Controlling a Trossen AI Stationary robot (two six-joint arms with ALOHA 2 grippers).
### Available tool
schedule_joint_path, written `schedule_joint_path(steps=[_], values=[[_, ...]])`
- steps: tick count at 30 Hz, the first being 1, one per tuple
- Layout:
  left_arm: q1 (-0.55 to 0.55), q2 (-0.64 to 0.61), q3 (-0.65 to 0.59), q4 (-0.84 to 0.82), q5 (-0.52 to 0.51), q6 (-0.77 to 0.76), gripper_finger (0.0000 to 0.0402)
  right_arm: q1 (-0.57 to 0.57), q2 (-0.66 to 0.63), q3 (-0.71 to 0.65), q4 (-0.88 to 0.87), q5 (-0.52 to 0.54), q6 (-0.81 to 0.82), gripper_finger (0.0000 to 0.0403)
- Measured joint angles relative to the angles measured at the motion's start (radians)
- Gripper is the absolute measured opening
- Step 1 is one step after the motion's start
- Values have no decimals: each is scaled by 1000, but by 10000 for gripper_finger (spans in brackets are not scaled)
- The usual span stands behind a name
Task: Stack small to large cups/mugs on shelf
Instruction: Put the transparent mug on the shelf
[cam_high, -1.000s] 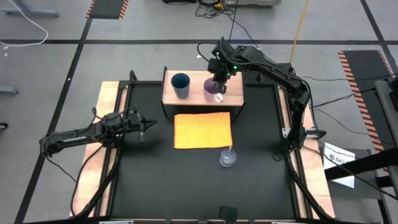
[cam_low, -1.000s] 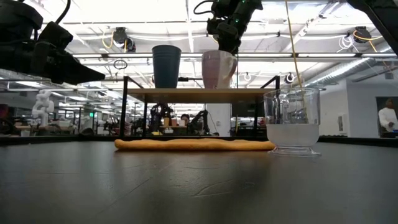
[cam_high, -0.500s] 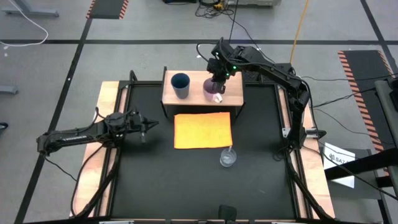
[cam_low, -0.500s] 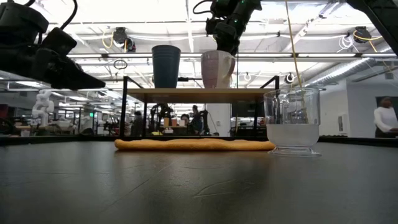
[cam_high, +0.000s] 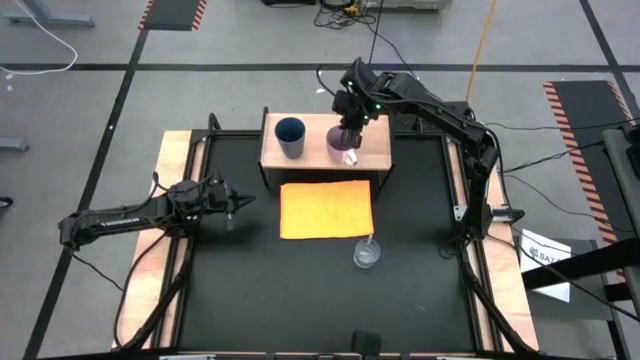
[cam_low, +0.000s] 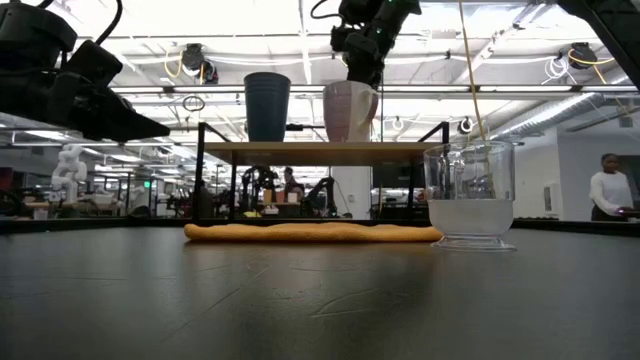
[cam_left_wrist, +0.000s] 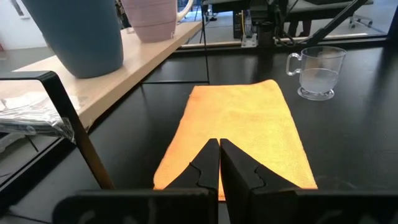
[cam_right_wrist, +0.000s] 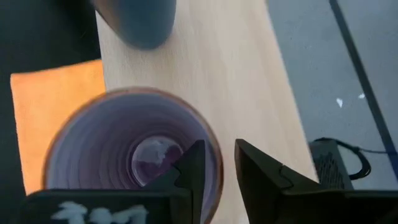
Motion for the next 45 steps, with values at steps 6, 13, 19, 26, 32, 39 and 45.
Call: schedule_joint_path(steps=[6, 13, 19, 26, 32, 39, 45], values=[[0, 0, 0, 0, 1, -8, 17, 4, -1, 50, -12, -44, 4, 80], [0, 0, 1, 10, 1, -5, 17, 25, -11, 91, -53, -45, 12, 80], [0, 0, 2, 17, 1, -10, 17, 48, -86, 97, -53, -43, 13, 73], [0, 0, 2, 28, 2, -24, 17, 68, -184, 97, -74, -41, 38, 12], [0, 0, 2, 28, 2, -28, 17, 119, -261, 97, -153, -19, 55, 1], [0, 0, 2, 35, 2, -48, 17, 215, -346, 94, -246, 13, 117, 0], [0, 0, 3, 73, 2, -48, 17, 315, -457, -26, -208, 101, 162, 0]])
